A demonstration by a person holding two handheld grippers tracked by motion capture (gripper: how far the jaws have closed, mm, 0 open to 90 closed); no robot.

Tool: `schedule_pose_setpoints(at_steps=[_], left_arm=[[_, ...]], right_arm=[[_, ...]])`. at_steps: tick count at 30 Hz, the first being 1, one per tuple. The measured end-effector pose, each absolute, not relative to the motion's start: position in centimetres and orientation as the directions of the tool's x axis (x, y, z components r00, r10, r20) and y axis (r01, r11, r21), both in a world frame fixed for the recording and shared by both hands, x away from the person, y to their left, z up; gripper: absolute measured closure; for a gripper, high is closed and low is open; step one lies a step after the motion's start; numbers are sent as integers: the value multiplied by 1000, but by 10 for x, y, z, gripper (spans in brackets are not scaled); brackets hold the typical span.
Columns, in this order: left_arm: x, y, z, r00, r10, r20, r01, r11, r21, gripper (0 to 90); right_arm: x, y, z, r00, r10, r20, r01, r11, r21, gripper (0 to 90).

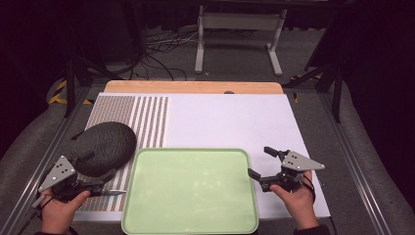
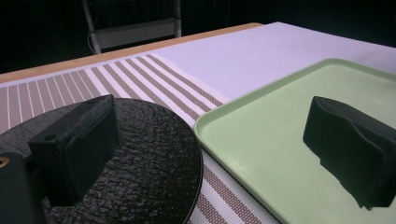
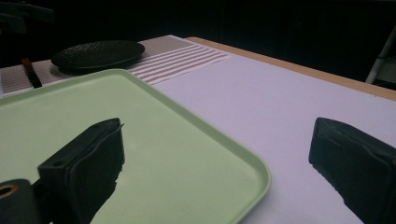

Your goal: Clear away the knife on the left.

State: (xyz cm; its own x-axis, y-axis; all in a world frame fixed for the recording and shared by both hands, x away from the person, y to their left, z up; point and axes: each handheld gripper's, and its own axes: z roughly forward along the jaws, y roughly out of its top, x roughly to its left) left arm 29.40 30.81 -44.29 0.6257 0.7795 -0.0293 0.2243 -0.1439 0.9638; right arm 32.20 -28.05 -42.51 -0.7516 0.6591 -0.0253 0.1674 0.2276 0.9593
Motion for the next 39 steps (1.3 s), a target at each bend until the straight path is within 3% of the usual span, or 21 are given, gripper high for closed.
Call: schedule_pose_setpoints(at_steps=[21,26,39], left_arm=[[294,305,-436,656,753,-48,224,-133,965,24],[293,304,-426,687,726,25,233,-253,939,42],[294,312,-403,746,654,121,284,-478,831,52]], right_arm=[[323,-282,-426,-751,660,-12,169,210,963,27],[324,-282,-425,-749,662,-4,176,205,963,28],[325,-281,-426,-760,650,-6,184,223,957,30]])
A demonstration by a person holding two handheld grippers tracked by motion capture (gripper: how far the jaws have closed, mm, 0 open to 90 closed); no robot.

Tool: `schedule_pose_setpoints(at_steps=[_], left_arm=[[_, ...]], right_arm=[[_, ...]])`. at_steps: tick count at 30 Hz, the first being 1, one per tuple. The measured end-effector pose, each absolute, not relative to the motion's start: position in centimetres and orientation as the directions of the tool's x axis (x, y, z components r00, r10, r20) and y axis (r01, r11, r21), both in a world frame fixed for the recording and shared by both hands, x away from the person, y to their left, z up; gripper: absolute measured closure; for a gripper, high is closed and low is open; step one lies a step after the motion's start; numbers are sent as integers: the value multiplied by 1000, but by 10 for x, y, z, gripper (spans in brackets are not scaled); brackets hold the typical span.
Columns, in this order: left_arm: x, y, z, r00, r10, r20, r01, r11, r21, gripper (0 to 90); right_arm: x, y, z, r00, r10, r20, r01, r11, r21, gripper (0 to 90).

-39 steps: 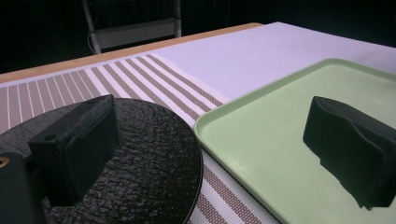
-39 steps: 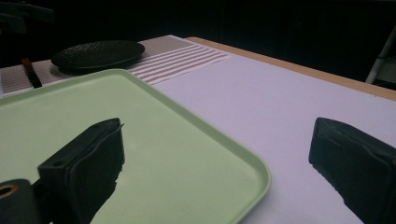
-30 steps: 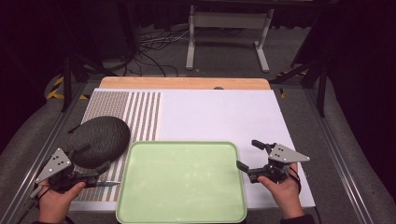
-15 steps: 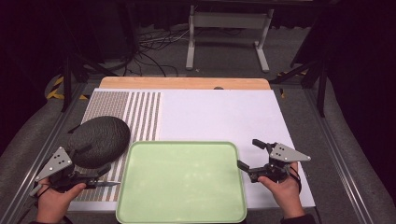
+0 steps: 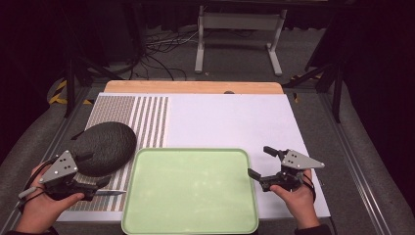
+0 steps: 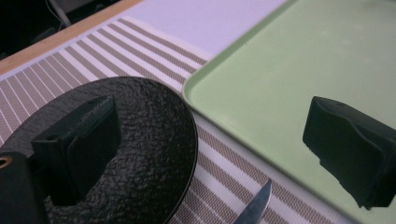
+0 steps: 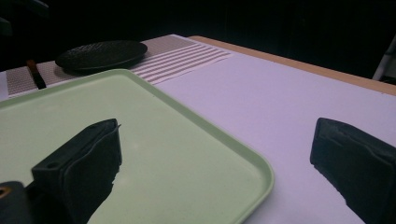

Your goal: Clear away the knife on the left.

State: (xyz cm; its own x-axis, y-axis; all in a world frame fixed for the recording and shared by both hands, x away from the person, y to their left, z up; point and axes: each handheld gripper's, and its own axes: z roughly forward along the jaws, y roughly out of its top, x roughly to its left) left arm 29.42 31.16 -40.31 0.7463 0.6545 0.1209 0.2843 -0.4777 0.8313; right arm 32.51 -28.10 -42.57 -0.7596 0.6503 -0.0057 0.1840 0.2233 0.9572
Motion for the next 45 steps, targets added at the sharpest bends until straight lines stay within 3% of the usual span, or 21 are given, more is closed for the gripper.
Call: schedule_pose_setpoints(at_steps=[14,26,36,45], left_arm=[[301,319,-389,788,589,177,346,-663,664,66],[306,325,-388,851,505,146,363,-764,533,86],[309,325,-392,895,429,119,353,-847,398,96],[314,330,-400,922,378,88,341,-898,279,120]], right_arm=[[327,-279,-428,-770,638,-12,198,257,946,40],[328,-280,-429,-775,631,-22,199,277,940,41],[329,-279,-431,-755,655,29,220,213,952,18],[329,-278,-431,-765,644,16,225,244,943,27]])
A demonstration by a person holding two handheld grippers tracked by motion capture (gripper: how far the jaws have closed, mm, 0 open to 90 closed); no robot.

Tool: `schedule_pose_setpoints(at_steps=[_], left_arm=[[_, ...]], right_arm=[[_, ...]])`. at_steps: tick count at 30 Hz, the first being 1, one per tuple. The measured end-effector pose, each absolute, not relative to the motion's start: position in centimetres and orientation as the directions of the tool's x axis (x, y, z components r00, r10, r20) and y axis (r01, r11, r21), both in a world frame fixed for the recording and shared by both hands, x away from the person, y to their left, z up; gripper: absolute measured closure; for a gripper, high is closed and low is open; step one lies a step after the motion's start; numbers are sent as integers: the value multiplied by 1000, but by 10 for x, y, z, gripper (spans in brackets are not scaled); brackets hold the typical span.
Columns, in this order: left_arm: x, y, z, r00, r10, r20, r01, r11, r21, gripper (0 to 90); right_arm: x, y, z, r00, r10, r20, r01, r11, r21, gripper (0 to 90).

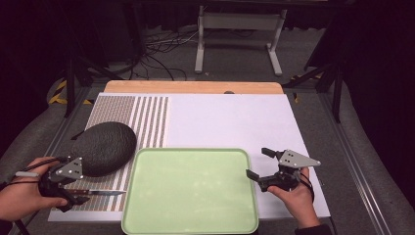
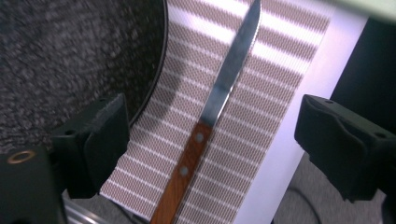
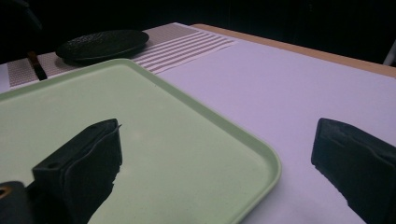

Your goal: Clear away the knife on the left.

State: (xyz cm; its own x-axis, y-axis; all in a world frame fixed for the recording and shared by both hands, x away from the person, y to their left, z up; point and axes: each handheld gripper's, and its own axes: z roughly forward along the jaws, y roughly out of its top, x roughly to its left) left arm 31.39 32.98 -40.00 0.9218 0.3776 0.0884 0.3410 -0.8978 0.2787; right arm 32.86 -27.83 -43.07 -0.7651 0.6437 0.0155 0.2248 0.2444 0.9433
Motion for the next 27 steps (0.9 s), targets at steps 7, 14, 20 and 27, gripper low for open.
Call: schedule_pose_setpoints(at_steps=[7,14,20,27], left_arm=[[318,328,-407,942,334,34,320,-924,208,132],[323,325,-414,952,307,11,302,-942,150,140],[331,325,-421,952,304,15,301,-948,98,162],[336,323,-426,956,290,47,287,-956,66,236]], right_arm=[[328,-278,-430,-773,634,3,220,264,939,56],[326,-279,-429,-786,619,1,205,258,944,86],[327,-279,-429,-811,585,7,195,259,946,125],[326,-278,-429,-836,548,-20,171,294,940,178]])
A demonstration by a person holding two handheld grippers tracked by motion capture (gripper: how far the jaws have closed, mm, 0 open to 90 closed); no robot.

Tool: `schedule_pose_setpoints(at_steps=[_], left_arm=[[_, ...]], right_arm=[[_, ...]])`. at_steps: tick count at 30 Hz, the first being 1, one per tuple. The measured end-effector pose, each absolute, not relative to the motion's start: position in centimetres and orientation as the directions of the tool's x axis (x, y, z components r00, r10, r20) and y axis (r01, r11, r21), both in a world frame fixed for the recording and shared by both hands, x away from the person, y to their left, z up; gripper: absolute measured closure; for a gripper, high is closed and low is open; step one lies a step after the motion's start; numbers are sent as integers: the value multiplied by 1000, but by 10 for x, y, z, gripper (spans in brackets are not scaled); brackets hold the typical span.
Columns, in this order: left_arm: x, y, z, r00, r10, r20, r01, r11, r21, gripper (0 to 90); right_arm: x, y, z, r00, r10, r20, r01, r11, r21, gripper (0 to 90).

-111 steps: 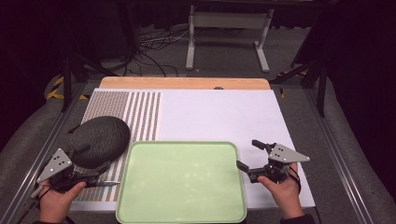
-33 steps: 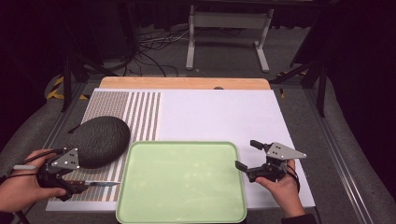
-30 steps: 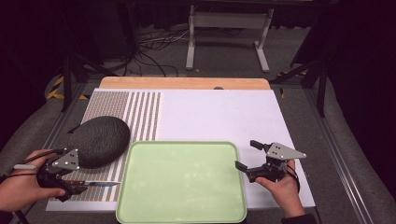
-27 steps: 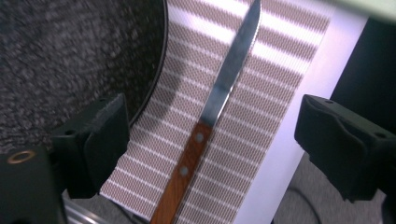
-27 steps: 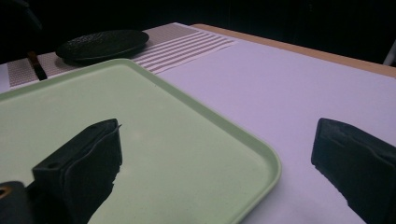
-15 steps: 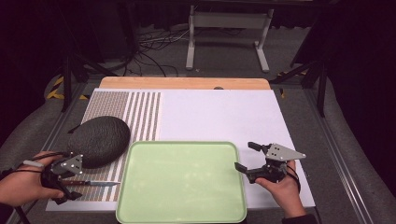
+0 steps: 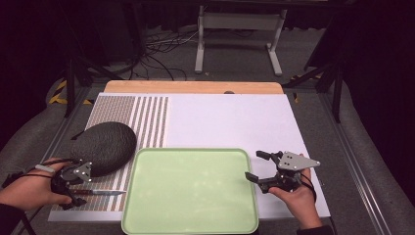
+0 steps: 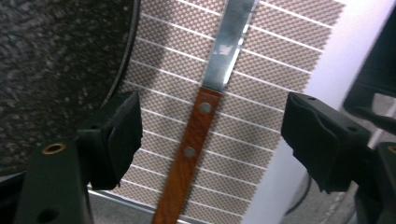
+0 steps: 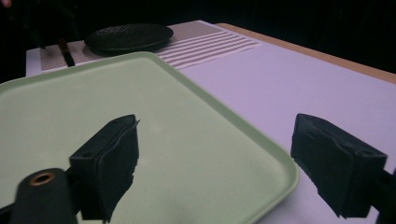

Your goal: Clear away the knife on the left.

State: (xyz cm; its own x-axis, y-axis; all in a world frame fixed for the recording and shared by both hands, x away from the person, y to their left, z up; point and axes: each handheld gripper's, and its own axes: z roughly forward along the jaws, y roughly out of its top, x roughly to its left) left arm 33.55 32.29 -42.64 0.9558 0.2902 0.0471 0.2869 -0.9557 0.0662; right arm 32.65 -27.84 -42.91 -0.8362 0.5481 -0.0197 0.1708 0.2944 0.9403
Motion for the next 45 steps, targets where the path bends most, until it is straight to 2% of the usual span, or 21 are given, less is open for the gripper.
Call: schedule_pose_setpoints(at_steps=[3,10,11,13,18,20,25,33,38,41,42,45], left_arm=[[337,321,-428,961,270,56,268,-962,51,288],[340,322,-434,970,241,20,240,-970,36,468],[341,322,-435,973,231,14,230,-972,37,468],[342,321,-437,976,217,-3,217,-976,15,562],[343,319,-436,986,168,2,168,-986,-18,656],[343,317,-437,989,148,9,148,-989,-24,742],[343,315,-437,994,110,6,110,-993,-42,768],[343,316,-435,992,124,-1,124,-991,-41,778],[340,317,-422,986,168,14,168,-985,-48,778],[339,317,-417,984,176,12,176,-984,-15,778],[337,316,-411,980,197,3,197,-980,22,778],[334,315,-404,969,247,1,246,-968,41,778]], right_arm=[[326,-278,-429,-842,540,-14,171,291,941,199],[326,-279,-430,-843,536,-35,153,301,941,175],[326,-279,-430,-844,535,-40,147,303,941,177],[325,-279,-429,-845,534,-30,151,292,945,164],[324,-279,-428,-848,530,-20,153,281,947,164],[324,-279,-428,-852,524,-19,148,276,950,164],[324,-278,-427,-856,517,-17,143,268,953,163],[323,-280,-427,-857,515,-14,140,259,956,160],[323,-279,-427,-856,518,-12,147,264,953,148],[323,-279,-428,-856,517,5,165,265,950,148],[323,-279,-428,-855,518,3,166,267,949,148],[323,-279,-427,-854,521,3,165,266,950,142]])
